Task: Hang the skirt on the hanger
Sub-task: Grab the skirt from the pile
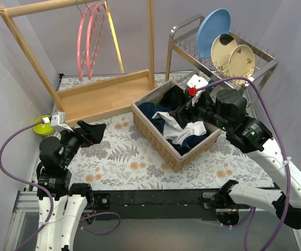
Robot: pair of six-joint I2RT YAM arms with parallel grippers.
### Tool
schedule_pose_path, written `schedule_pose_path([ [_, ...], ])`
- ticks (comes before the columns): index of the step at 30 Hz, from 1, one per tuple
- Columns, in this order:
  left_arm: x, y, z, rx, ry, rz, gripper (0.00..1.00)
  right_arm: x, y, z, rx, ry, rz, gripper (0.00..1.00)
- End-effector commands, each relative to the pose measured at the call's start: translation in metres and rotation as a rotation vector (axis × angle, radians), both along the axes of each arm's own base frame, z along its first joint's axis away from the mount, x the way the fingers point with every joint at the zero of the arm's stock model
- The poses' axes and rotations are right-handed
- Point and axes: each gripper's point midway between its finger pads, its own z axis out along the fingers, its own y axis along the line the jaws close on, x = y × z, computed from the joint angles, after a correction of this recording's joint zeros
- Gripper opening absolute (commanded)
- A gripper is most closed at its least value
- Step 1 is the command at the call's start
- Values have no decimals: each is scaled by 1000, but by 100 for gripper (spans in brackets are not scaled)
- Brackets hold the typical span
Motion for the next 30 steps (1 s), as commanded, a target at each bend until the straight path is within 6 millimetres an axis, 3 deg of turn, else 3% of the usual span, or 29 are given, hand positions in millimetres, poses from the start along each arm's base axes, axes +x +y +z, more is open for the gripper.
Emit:
schedule_pose_path([
  [1,-9,-5,16,-7,-30,-34,98,6,-1,3,27,-23,-2,98],
  [8,-18,-6,40,4,-74,-42,98,-35,23,-42,-122,-92,413,98],
  [12,-24,-6,51,8,-96,-45,98,-38,27,-63,-163,-92,471,98],
  [17,-28,-5,62,12,-111,-42,98,-71,34,-82,-130,-65,689,98],
  [18,-29,-7,65,13,-118,-56,98,-70,34,-93,-129,-39,691,98],
  [22,-32,-14,89,-10,-146,-98,98,-56,30,-106,-111,-26,644,98],
  [25,-39,-27,119,-32,-189,-184,98,-45,24,-106,-67,-3,629,98],
  [30,-38,-34,171,-35,-259,-228,98,-46,18,-114,-48,16,637,98],
])
